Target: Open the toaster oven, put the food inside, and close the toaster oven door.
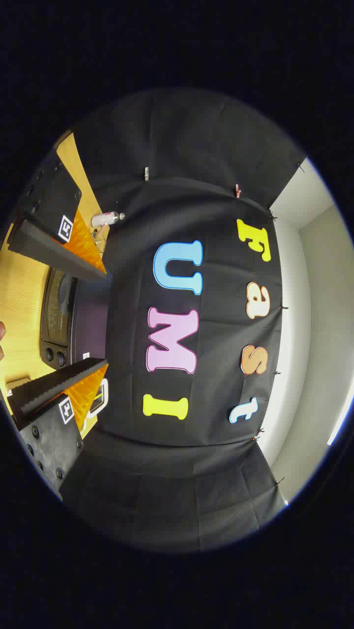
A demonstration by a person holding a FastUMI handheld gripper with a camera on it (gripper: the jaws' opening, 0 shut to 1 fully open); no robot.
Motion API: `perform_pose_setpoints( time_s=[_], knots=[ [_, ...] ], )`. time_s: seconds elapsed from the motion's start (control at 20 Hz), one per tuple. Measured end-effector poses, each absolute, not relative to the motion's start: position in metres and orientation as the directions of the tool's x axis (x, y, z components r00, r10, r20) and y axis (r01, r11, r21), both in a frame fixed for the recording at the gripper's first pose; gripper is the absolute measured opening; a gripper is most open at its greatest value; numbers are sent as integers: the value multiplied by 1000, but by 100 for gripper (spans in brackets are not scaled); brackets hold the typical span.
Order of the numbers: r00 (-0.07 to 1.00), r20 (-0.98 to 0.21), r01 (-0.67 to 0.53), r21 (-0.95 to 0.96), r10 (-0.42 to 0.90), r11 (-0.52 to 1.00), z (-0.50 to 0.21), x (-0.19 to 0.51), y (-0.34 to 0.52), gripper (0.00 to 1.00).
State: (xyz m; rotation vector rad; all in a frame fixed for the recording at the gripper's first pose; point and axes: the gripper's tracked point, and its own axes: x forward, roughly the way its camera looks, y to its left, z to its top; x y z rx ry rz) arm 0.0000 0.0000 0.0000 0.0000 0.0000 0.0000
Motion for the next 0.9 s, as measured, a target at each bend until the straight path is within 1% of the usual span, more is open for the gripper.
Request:
perform_pose_setpoints(
  time_s=[0.9],
  knots=[
    [998,-61,6,-19,-7,1000,-22,0,-9,97]
  ],
)
